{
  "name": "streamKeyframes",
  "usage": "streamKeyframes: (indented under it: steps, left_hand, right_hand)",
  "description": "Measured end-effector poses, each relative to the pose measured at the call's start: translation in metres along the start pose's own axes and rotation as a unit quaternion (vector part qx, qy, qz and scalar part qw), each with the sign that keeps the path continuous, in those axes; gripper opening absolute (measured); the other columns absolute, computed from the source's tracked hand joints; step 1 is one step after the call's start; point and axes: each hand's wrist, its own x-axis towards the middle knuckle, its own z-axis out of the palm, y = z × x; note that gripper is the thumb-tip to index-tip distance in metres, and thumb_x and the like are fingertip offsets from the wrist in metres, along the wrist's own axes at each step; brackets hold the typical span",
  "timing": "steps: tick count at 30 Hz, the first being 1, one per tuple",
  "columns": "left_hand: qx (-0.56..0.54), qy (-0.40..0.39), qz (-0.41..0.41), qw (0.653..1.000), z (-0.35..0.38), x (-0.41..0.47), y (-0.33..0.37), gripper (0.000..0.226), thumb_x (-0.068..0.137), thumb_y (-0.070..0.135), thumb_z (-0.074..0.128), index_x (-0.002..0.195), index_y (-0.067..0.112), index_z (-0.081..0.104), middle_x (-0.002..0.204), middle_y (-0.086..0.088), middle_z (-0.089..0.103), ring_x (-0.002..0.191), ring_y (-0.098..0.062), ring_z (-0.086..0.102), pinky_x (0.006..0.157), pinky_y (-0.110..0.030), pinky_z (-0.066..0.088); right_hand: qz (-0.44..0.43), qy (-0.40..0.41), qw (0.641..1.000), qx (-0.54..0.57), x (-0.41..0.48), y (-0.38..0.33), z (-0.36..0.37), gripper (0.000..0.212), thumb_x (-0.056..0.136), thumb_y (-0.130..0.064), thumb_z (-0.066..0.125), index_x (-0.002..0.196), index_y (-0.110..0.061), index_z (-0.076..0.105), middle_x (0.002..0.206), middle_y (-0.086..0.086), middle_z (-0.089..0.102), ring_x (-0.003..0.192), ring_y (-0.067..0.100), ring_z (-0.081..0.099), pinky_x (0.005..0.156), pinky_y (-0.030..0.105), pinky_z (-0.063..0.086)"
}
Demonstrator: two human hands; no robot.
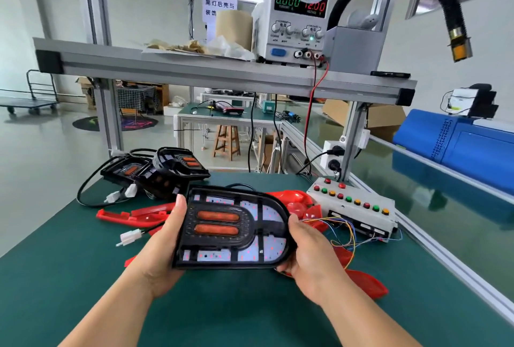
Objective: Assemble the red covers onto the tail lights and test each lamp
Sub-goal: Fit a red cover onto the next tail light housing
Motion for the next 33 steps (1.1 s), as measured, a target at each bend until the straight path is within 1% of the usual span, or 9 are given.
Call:
streamKeyframes:
  steps: [4,7,11,15,17,20,26,31,33]
  left_hand:
    - [0.069,0.004,0.045,0.997,-0.006,0.001,0.006,0.064,0.082,0.069,0.039,0.109,0.022,0.074,0.111,-0.015,0.071,0.104,-0.029,0.069,0.083,-0.035,0.058]
    - [0.188,0.06,0.073,0.978,-0.017,-0.001,0.012,0.059,0.084,0.07,0.041,0.114,0.028,0.071,0.111,0.006,0.072,0.11,-0.012,0.065,0.103,-0.037,0.044]
    - [0.267,0.111,0.069,0.955,-0.036,0.007,0.007,0.055,0.093,0.056,0.041,0.134,0.022,0.055,0.134,0.011,0.059,0.13,-0.011,0.048,0.116,-0.038,0.029]
    - [0.252,0.147,0.092,0.952,-0.048,0.012,0.003,0.042,0.099,0.046,0.041,0.131,0.023,0.056,0.131,0.009,0.06,0.128,-0.013,0.05,0.115,-0.04,0.03]
    - [0.224,0.17,0.104,0.954,-0.049,0.014,0.003,0.038,0.101,0.043,0.039,0.125,0.023,0.06,0.126,0.006,0.064,0.123,-0.015,0.054,0.113,-0.042,0.034]
    - [0.17,0.205,0.115,0.957,-0.048,0.016,0.004,0.036,0.103,0.042,0.036,0.114,0.024,0.065,0.117,0.001,0.07,0.115,-0.02,0.061,0.108,-0.047,0.04]
    - [0.168,0.208,0.112,0.957,-0.043,0.014,0.005,0.034,0.104,0.039,0.035,0.108,0.029,0.067,0.112,0.005,0.071,0.113,-0.018,0.062,0.107,-0.045,0.041]
    - [0.265,0.203,0.126,0.934,-0.031,0.009,-0.001,0.03,0.104,0.036,0.034,0.102,0.027,0.063,0.109,0.006,0.068,0.112,-0.018,0.059,0.106,-0.041,0.04]
    - [0.282,0.21,0.123,0.928,-0.031,0.01,-0.003,0.032,0.103,0.038,0.034,0.116,0.023,0.059,0.121,0.002,0.064,0.121,-0.02,0.053,0.109,-0.041,0.036]
  right_hand:
    - [-0.017,-0.011,0.999,-0.031,0.007,-0.008,0.004,0.033,0.103,-0.033,0.045,0.091,-0.011,0.066,0.074,0.009,0.068,0.057,0.021,0.061,0.039,0.026,0.045]
    - [0.001,-0.037,0.998,-0.051,0.011,-0.01,0.004,0.03,0.103,-0.031,0.044,0.098,-0.009,0.064,0.07,0.006,0.071,0.055,0.018,0.065,0.039,0.027,0.048]
    - [0.041,-0.104,0.988,-0.103,0.018,-0.029,-0.005,0.035,0.104,-0.034,0.042,0.097,-0.008,0.065,0.066,0.008,0.069,0.05,0.019,0.065,0.042,0.026,0.051]
    - [-0.028,0.0,0.97,-0.241,0.03,-0.036,-0.023,0.032,0.102,-0.03,0.048,0.091,-0.008,0.067,0.069,0.008,0.069,0.053,0.014,0.065,0.048,0.024,0.049]
    - [-0.111,0.058,0.906,-0.405,0.034,-0.026,-0.033,0.022,0.098,-0.028,0.056,0.083,-0.02,0.07,0.076,-0.002,0.07,0.062,0.008,0.066,0.057,0.023,0.047]
    - [-0.181,0.019,0.805,-0.565,0.033,-0.006,-0.034,0.015,0.092,-0.032,0.062,0.088,-0.025,0.075,0.091,-0.009,0.07,0.091,0.011,0.064,0.078,0.025,0.043]
    - [-0.137,-0.017,0.677,-0.723,0.028,0.012,-0.02,0.049,0.088,-0.065,0.046,0.128,-0.04,0.055,0.126,-0.004,0.052,0.125,0.021,0.043,0.104,0.041,0.029]
    - [-0.173,0.021,0.728,-0.663,0.028,0.015,-0.014,0.025,0.092,-0.047,0.051,0.108,-0.032,0.063,0.109,-0.008,0.05,0.109,0.016,0.051,0.094,0.036,0.034]
    - [-0.214,0.038,0.769,-0.601,0.029,0.014,-0.02,0.02,0.096,-0.038,0.054,0.102,-0.021,0.064,0.109,-0.009,0.047,0.102,0.012,0.051,0.089,0.03,0.037]
